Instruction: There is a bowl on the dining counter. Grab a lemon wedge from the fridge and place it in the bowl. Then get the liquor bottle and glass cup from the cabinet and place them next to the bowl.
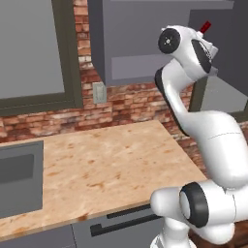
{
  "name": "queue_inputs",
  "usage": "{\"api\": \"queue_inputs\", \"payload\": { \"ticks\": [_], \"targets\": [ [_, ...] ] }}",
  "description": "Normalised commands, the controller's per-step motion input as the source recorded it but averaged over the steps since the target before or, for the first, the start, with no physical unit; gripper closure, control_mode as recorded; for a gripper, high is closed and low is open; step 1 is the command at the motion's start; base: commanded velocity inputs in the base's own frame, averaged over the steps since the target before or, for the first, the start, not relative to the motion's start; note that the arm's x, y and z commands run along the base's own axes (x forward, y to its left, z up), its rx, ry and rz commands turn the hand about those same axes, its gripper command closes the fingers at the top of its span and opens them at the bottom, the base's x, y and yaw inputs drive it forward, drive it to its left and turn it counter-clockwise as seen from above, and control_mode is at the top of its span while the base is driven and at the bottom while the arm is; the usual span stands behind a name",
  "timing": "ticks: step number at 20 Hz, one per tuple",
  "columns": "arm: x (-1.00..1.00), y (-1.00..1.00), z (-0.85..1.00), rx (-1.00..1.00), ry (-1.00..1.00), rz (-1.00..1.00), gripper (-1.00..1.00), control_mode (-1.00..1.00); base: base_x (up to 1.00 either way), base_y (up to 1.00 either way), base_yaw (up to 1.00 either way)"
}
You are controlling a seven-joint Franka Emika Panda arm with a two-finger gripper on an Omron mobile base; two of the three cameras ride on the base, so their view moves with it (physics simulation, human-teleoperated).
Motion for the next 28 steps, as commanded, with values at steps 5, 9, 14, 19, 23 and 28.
{"api": "queue_inputs", "payload": {
  "ticks": [5,9,14,19,23,28],
  "targets": [
    [-1.00,0.18,0.37,0.00,-0.04,0.16,1.00,-1.00,0.00,0.00,0.00],
    [-1.00,0.22,0.45,0.00,0.00,0.22,1.00,-1.00,0.00,0.00,0.00],
    [-1.00,0.29,0.16,0.00,0.00,0.31,1.00,-1.00,0.00,0.00,0.00],
    [-1.00,0.50,-0.03,0.00,0.00,0.36,1.00,-1.00,0.00,0.00,0.00],
    [-1.00,0.55,-0.37,0.00,0.00,0.34,1.00,-1.00,0.00,0.00,0.00],
    [-0.88,0.48,-0.45,-0.02,0.00,0.24,1.00,-1.00,0.00,0.00,0.00]
  ]
}}
